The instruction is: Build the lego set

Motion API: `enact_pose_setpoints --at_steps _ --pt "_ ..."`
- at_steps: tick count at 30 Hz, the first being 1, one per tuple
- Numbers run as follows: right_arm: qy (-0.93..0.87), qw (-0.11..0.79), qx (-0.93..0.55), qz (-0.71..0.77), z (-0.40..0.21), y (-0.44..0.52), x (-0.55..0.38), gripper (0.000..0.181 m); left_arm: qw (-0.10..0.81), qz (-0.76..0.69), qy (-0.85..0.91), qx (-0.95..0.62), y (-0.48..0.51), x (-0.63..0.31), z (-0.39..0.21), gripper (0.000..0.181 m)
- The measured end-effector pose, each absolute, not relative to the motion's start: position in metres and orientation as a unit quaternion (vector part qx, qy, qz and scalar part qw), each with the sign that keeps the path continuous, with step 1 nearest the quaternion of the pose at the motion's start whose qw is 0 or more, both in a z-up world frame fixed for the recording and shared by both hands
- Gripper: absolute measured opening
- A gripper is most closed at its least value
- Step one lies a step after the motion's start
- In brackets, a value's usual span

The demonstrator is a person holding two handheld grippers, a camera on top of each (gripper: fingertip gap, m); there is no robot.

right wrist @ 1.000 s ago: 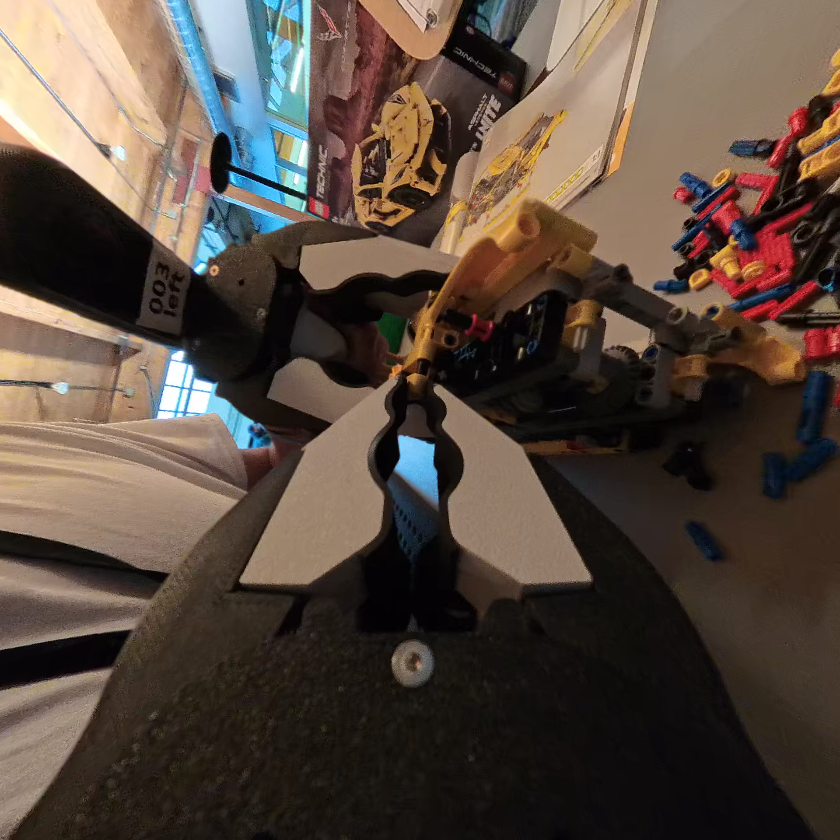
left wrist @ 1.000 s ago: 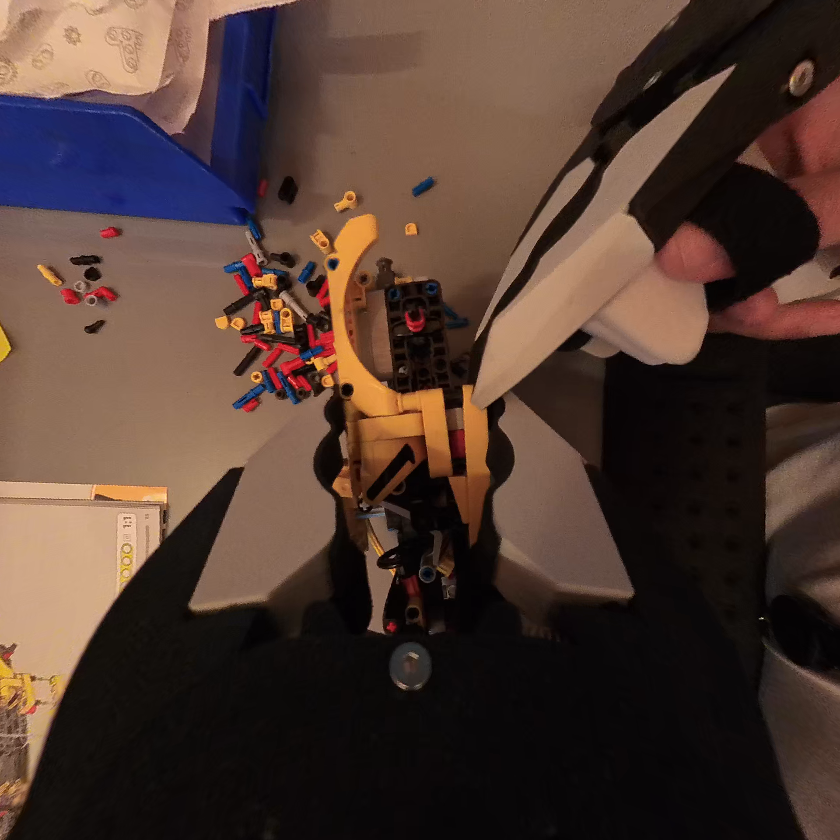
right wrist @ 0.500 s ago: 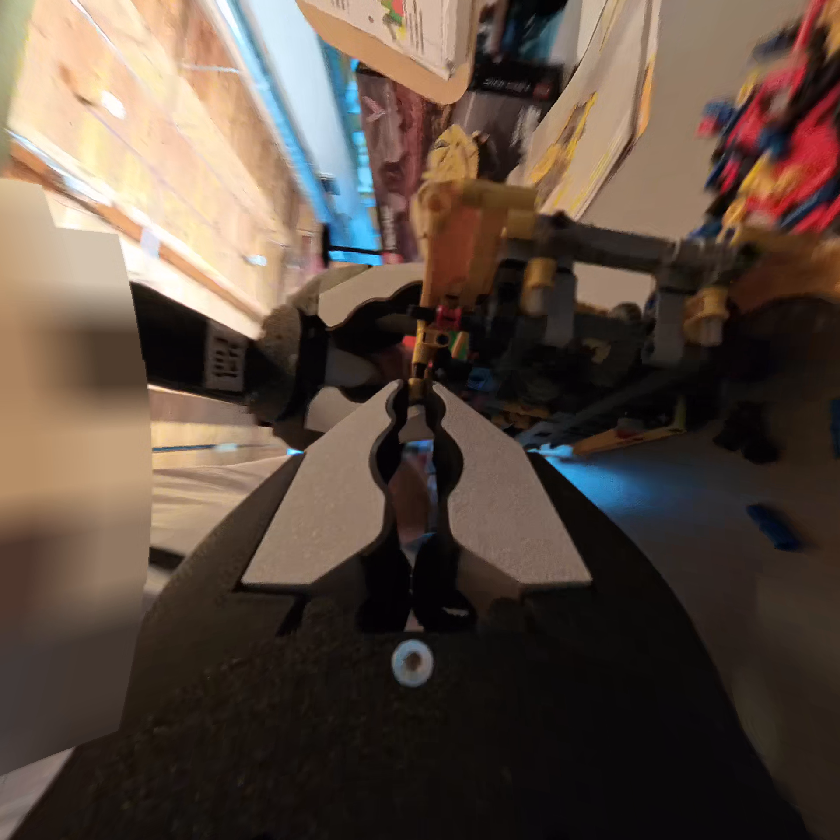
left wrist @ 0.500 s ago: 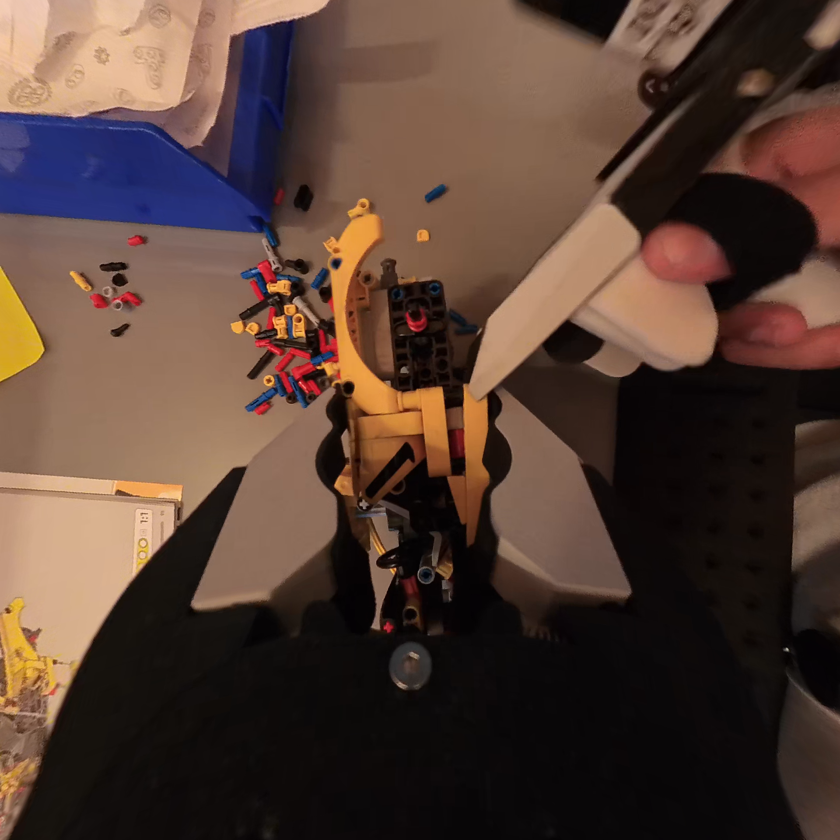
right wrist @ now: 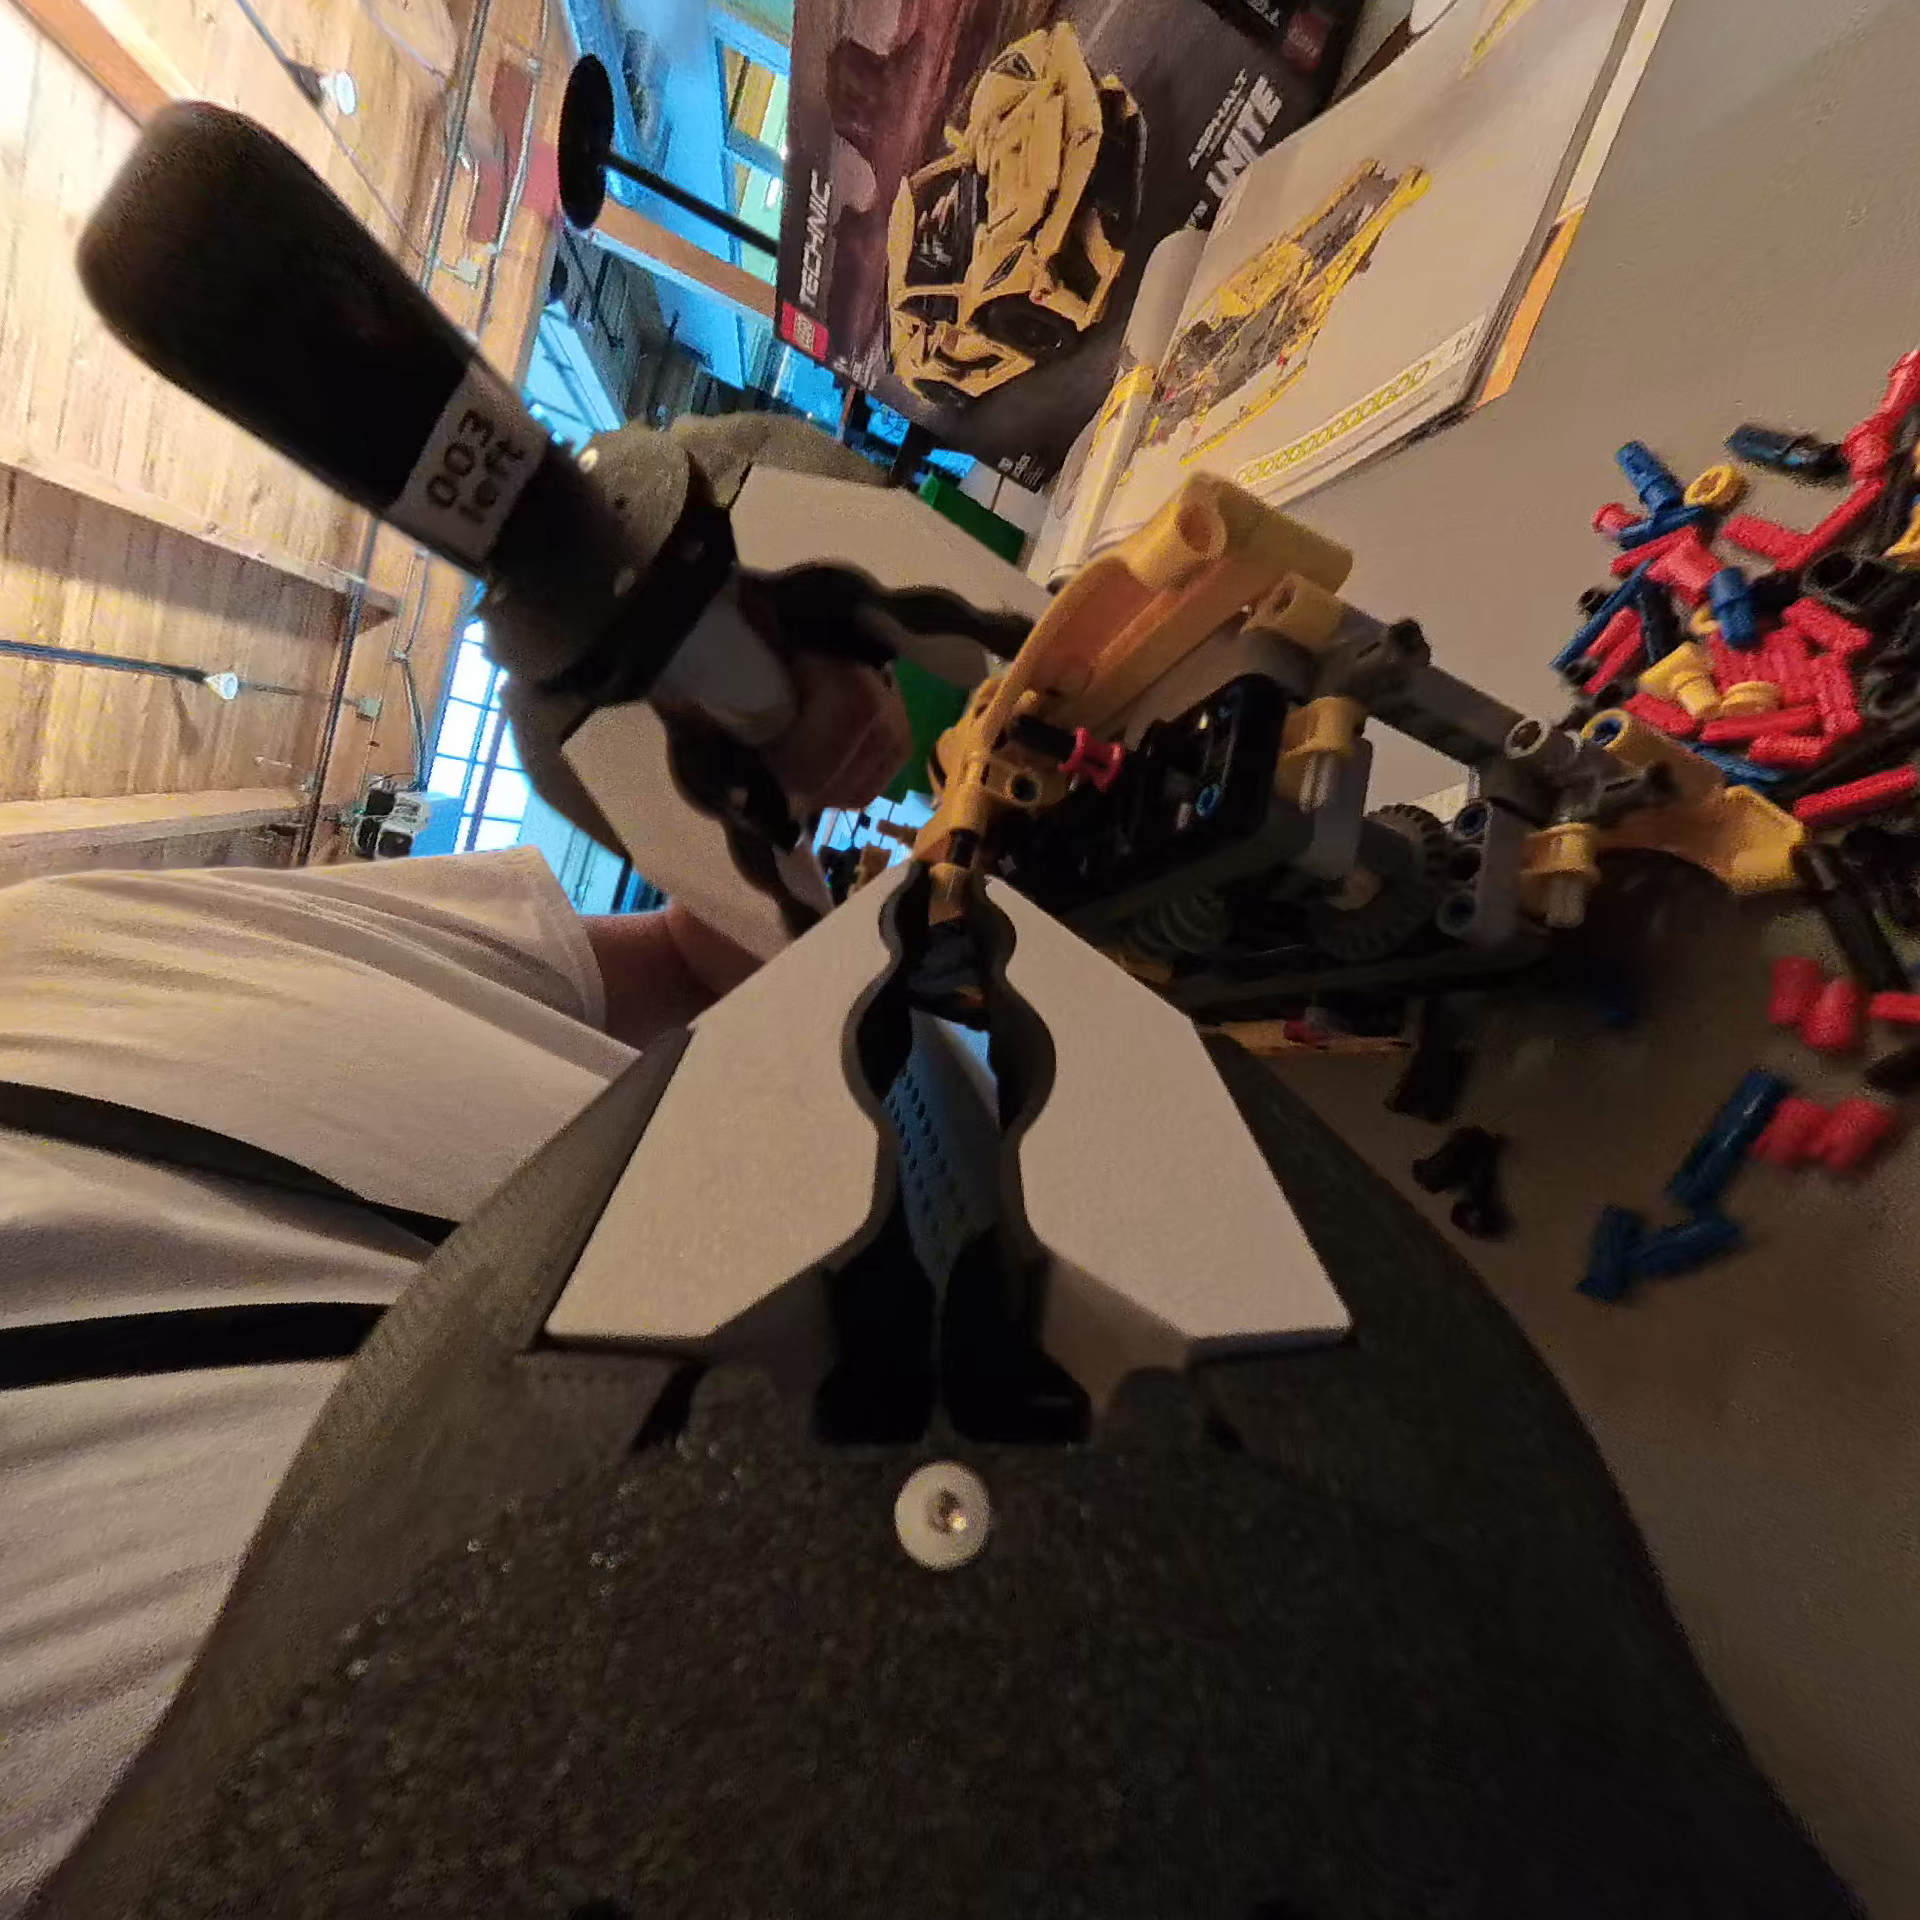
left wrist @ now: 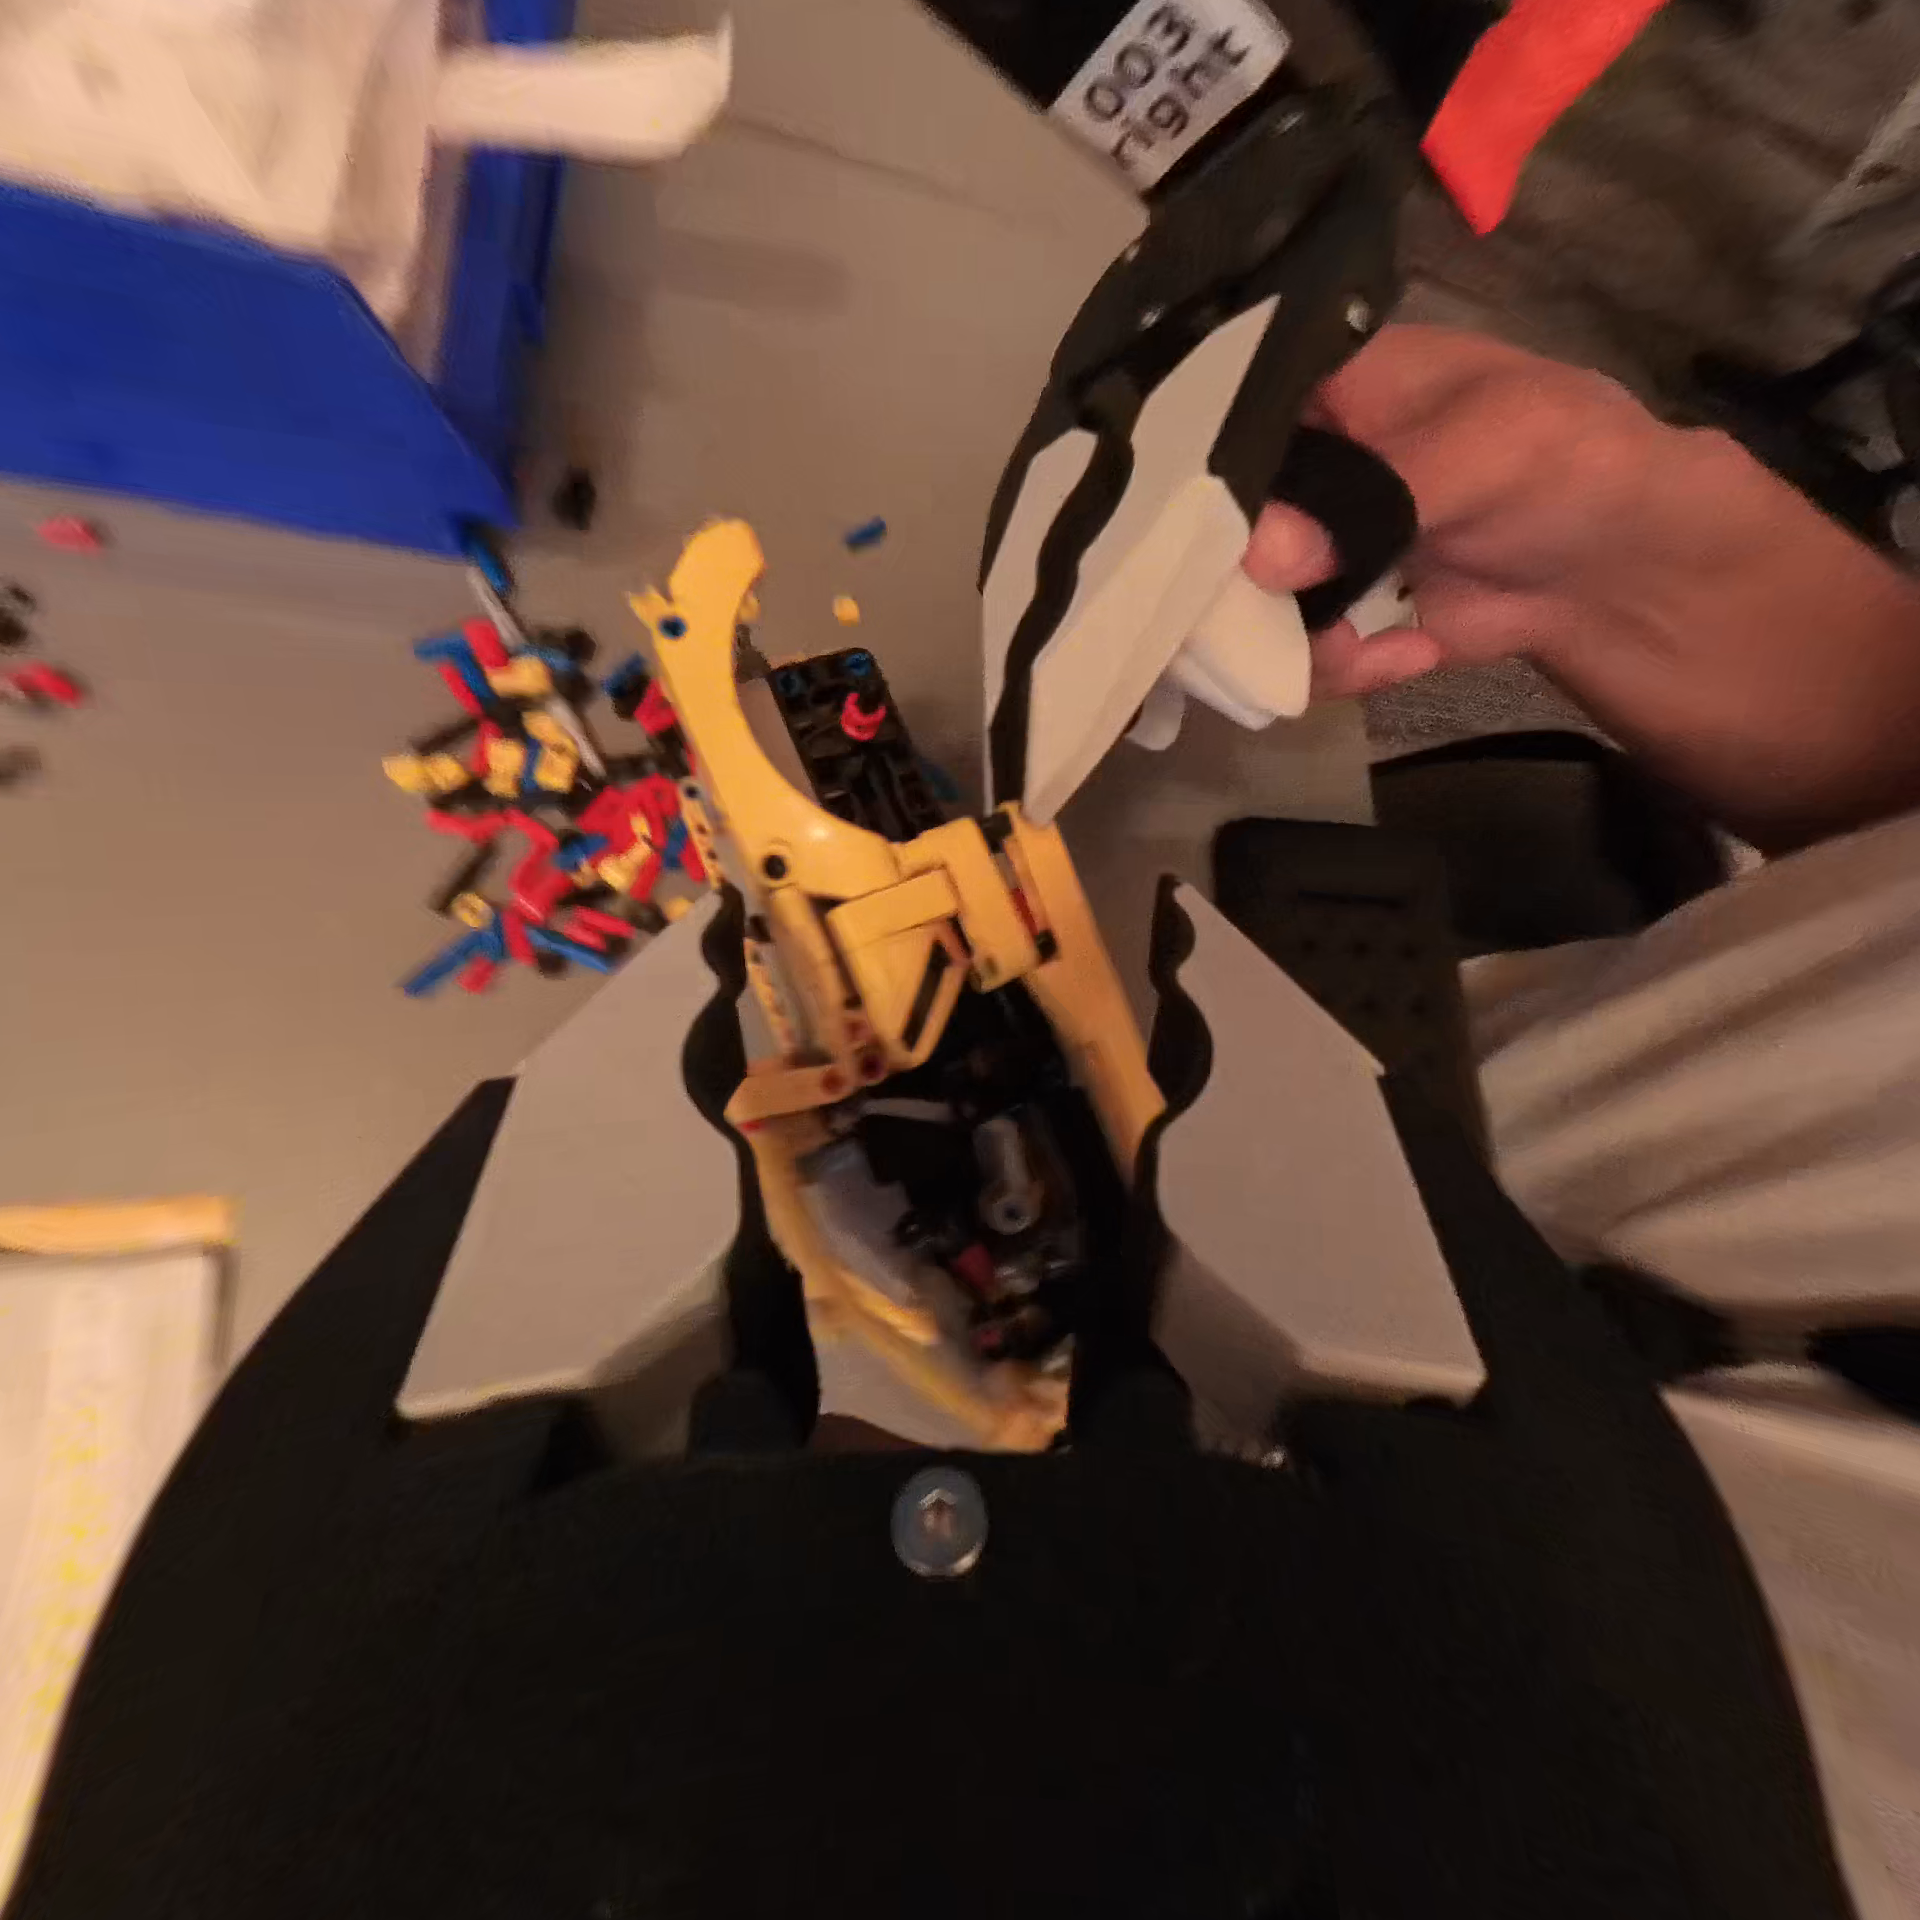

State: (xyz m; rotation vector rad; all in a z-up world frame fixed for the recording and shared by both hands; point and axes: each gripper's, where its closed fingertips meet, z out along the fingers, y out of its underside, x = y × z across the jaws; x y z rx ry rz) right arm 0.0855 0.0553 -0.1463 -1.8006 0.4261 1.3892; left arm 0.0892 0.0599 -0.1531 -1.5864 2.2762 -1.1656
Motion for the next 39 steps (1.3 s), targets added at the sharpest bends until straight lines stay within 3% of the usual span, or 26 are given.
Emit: enact_pose_setpoints --at_steps 4,8,13,18,22,27,39 --pt "0.187 0.409 -0.699 0.557 -0.146 0.06 0.102 0.006 0.124 -0.477 0.779 -0.388 0.087 0.1 -0.141 0.077" --pt "0.251 0.454 -0.66 0.544 -0.146 0.051 0.109 0.013 0.067 -0.525 0.758 -0.381 0.095 0.102 -0.152 0.074" --pt "0.356 0.49 -0.601 0.521 -0.165 0.038 0.103 0.019 0.05 -0.535 0.756 -0.372 0.088 0.095 -0.157 0.044" --pt "0.367 0.502 -0.613 0.487 -0.18 0.048 0.099 0.066 0.081 -0.527 0.751 -0.389 0.095 0.091 -0.16 0.033" --pt "0.306 0.511 -0.666 0.449 -0.164 0.058 0.087 0.076 0.121 -0.5 0.758 -0.402 0.105 0.082 -0.173 0.034" --pt "0.302 0.488 -0.657 0.488 -0.155 0.077 0.078 0.071 0.126 -0.489 0.741 -0.443 0.105 0.079 -0.173 0.032" --pt "0.113 0.359 -0.721 0.582 -0.161 0.146 0.007 0.057 0.286 -0.412 0.633 -0.589 0.15 -0.014 -0.167 0.018"
